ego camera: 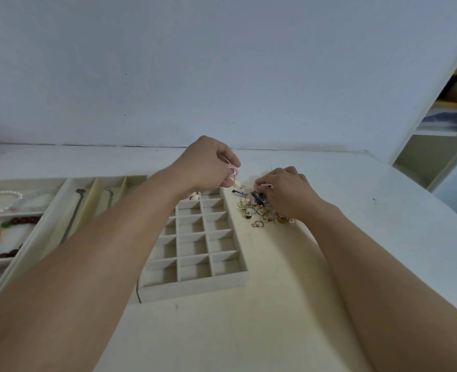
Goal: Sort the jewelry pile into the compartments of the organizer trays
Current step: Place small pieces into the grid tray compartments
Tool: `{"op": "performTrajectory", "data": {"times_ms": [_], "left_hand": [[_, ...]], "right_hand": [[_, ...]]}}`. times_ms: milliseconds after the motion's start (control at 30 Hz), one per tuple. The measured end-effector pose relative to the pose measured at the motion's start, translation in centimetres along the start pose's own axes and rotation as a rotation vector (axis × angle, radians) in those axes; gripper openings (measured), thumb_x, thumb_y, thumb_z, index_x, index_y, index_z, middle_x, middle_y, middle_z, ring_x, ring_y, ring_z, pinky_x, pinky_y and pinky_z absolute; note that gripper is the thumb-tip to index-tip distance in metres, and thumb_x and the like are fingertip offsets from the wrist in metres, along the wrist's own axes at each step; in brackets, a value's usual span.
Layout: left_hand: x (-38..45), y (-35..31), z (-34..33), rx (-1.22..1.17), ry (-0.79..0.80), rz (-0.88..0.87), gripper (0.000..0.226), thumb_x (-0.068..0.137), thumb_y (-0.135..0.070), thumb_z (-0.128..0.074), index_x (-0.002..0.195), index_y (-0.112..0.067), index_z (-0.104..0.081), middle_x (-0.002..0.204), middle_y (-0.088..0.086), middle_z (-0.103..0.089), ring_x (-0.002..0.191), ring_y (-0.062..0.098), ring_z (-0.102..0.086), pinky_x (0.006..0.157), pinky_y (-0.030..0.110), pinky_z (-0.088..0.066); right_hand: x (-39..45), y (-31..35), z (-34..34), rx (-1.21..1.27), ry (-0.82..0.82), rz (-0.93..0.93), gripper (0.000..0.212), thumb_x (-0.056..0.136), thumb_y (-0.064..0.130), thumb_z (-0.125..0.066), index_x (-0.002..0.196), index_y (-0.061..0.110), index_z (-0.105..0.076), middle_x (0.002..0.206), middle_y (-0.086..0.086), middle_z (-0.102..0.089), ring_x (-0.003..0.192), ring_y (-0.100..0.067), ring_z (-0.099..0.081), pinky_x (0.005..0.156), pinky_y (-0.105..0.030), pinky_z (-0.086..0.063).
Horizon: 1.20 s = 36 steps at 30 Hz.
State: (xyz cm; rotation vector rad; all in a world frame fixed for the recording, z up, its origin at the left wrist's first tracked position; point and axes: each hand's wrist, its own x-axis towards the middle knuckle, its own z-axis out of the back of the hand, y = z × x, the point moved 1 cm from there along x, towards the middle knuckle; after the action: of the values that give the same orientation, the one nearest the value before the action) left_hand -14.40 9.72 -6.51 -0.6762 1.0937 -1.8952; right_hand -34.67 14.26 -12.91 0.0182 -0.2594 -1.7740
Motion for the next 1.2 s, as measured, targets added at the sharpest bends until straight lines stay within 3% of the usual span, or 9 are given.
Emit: {"op": "performTrajectory", "data": {"times_ms": [100,200,367,533,633,733,867,1000,1200], "left_hand": [[-0.1,0.0,0.0,0.005,-0.023,0.002,0.014,0.092,0.003,-0.062,0.097,-0.006,-0.07,0.088,0.01,-0.072,0.07,0.022,-0.072,0.08,0.034,-0.06],[0.0,0.1,0.2,0.028,-0.036,0.001,0.013,0.09,0.002,-0.062,0.096,-0.009,-0.063,0.089,0.009,-0.073,0.077,0.027,-0.076,0.085,0.046,-0.061],[-0.3,-0.1,0.2,0.163,-0.009,0.001,0.037,0.09,0.006,-0.053,0.076,-0.021,-0.074,0.085,0.004,-0.073,0.085,0.022,-0.073,0.087,0.04,-0.059],[-0.7,-0.5,0.1,0.148,-0.043,0.005,0.03,0.088,0.0,-0.056,0.086,-0.02,-0.079,0.083,0.001,-0.074,0.084,0.016,-0.072,0.085,0.038,-0.058],[-0.9,-0.9,0.1,0.114,-0.039,-0.028,0.012,0.089,-0.019,-0.068,0.085,-0.019,-0.079,0.073,-0.002,-0.073,0.066,0.006,-0.067,0.073,0.026,-0.055],[-0.8,-1.1,0.1,0.1,-0.028,-0.029,0.015,0.088,-0.033,-0.074,0.083,-0.02,-0.08,0.069,-0.004,-0.072,0.059,-0.002,-0.066,0.054,0.013,-0.045],[-0.9,-1.3,0.4,0.104,-0.025,-0.065,0.009,0.086,-0.022,-0.075,0.083,-0.016,-0.081,0.054,-0.009,-0.063,0.045,-0.003,-0.054,0.041,0.008,-0.034],[-1.0,-1.2,0.6,0.123,-0.029,-0.081,0.012,0.086,-0.027,-0.076,0.078,-0.02,-0.081,0.061,-0.005,-0.07,0.056,0.007,-0.063,0.057,0.016,-0.047],[-1.1,-1.4,0.7,0.099,-0.029,-0.114,0.015,0.083,-0.036,-0.079,0.072,-0.027,-0.081,0.073,0.003,-0.074,0.065,0.008,-0.063,0.071,0.026,-0.055]], "right_hand": [[-0.1,0.2,-0.1,0.109,-0.005,-0.012,0.021,0.101,0.031,-0.05,0.111,0.035,-0.068,0.12,0.004,-0.062,0.123,-0.023,-0.041,0.095,-0.035,-0.031],[-0.6,0.3,0.6,0.306,-0.073,-0.033,0.01,0.097,0.031,-0.061,0.088,0.035,-0.065,0.098,0.013,-0.065,0.089,-0.014,-0.053,0.081,-0.031,-0.037],[-2.1,0.5,2.4,0.675,-0.219,-0.03,0.008,0.094,0.029,-0.069,0.092,0.022,-0.07,0.085,0.014,-0.075,0.087,0.003,-0.065,0.074,-0.017,-0.04],[-3.2,1.3,3.5,1.021,-0.181,0.003,0.009,0.094,0.022,-0.07,0.097,0.015,-0.074,0.095,0.001,-0.077,0.092,-0.018,-0.07,0.088,-0.037,-0.056],[-3.5,2.3,3.9,1.154,-0.125,0.038,0.015,0.093,0.019,-0.072,0.105,0.01,-0.074,0.094,-0.006,-0.076,0.085,-0.016,-0.07,0.086,-0.035,-0.057],[-3.6,3.0,3.9,1.215,-0.118,0.049,0.019,0.09,0.015,-0.075,0.105,0.005,-0.069,0.088,-0.008,-0.077,0.079,-0.017,-0.072,0.081,-0.033,-0.059],[-3.6,3.4,3.7,1.231,-0.097,0.048,0.022,0.086,0.018,-0.079,0.099,0.002,-0.07,0.084,-0.011,-0.076,0.078,-0.017,-0.072,0.07,-0.024,-0.056],[-3.5,3.7,3.5,1.244,-0.047,0.027,0.022,0.093,0.022,-0.072,0.101,0.001,-0.07,0.093,-0.013,-0.075,0.08,-0.019,-0.07,0.078,-0.03,-0.058],[-3.7,3.6,3.1,1.402,0.242,-0.03,0.035,0.107,0.03,-0.045,0.118,0.006,-0.068,0.111,-0.014,-0.074,0.093,-0.029,-0.068,0.086,-0.042,-0.05]]}}
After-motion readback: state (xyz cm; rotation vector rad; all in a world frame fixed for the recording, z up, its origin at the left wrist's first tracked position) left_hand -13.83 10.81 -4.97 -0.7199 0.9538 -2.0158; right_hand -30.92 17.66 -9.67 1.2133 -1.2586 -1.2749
